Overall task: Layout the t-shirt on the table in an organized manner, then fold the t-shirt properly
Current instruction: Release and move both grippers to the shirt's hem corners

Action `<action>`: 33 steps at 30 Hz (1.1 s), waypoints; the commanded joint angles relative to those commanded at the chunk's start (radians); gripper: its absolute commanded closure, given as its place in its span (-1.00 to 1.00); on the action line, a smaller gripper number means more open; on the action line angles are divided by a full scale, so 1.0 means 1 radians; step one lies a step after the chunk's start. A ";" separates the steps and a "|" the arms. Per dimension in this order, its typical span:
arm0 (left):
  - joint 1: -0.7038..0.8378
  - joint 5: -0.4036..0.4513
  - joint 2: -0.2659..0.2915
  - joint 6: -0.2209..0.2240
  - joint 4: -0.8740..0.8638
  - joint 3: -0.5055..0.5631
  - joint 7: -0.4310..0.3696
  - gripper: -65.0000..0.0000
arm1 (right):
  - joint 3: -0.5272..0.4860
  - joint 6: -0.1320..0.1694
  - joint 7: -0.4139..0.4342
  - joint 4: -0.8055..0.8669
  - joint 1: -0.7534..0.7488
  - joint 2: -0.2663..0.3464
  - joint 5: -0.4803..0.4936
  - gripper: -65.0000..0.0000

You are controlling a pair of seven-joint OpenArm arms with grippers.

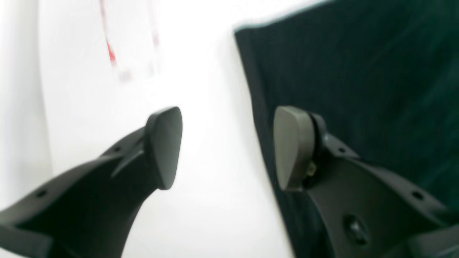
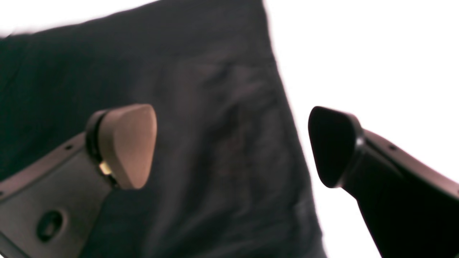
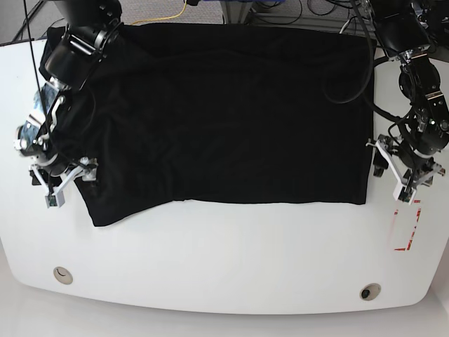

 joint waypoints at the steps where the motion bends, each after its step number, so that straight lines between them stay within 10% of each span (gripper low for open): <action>1: -0.012 0.000 0.000 0.000 -0.009 0.000 0.000 -0.16 | -0.002 0.000 0.015 -0.038 0.021 0.008 0.000 -1.00; 15: -0.175 0.000 -0.002 0.002 -0.170 -0.003 -0.006 -0.16 | -0.005 0.000 0.334 -0.667 0.262 0.126 0.000 -1.00; 33: -0.175 -0.002 0.000 0.000 -0.170 -0.003 -0.006 -0.16 | -0.005 0.000 0.377 -0.706 0.226 0.064 0.000 -1.00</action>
